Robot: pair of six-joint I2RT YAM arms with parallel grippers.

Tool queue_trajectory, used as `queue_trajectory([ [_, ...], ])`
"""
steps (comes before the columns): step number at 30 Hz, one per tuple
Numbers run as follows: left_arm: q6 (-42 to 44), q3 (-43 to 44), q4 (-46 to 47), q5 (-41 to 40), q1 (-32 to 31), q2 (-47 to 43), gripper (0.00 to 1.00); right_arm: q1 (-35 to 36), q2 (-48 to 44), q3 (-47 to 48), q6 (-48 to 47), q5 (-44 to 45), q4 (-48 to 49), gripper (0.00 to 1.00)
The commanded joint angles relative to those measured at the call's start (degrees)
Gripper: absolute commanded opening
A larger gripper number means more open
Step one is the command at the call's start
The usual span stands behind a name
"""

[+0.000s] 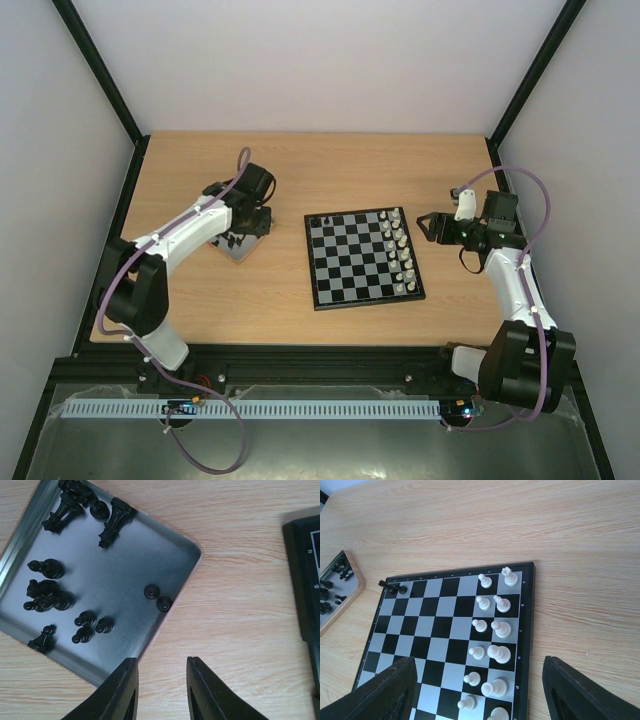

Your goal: Set up the chess pieces on the board

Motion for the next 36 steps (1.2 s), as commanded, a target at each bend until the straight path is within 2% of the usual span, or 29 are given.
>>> queue_trajectory([
  [1,-1.17,0.64,1.09,-0.59,2.13,3.11,0.26,0.24,-0.97,0.53,-0.82,-0.65,-1.81,0.7],
  [6,-1.78,2.99,3.58,2.0,4.8,7.5,0.23,0.24,-0.2,0.47,-0.62,-1.95,-1.84,0.71],
  [11,-2.11,5.23,5.16,4.67,5.07,11.87,0.24,0.24,1.08,0.91,-0.98,-2.35,-2.55,0.71],
  [21,-4.0,9.52,4.79,2.99,5.19,17.52,0.24,0.24,1.16,0.91,-0.78,-2.64,-2.62,0.71],
  [36,-4.08,8.66,4.52,3.23,5.54,19.01,0.22,0.24,1.99,0.79,-0.63,-2.84,-2.47,0.7],
])
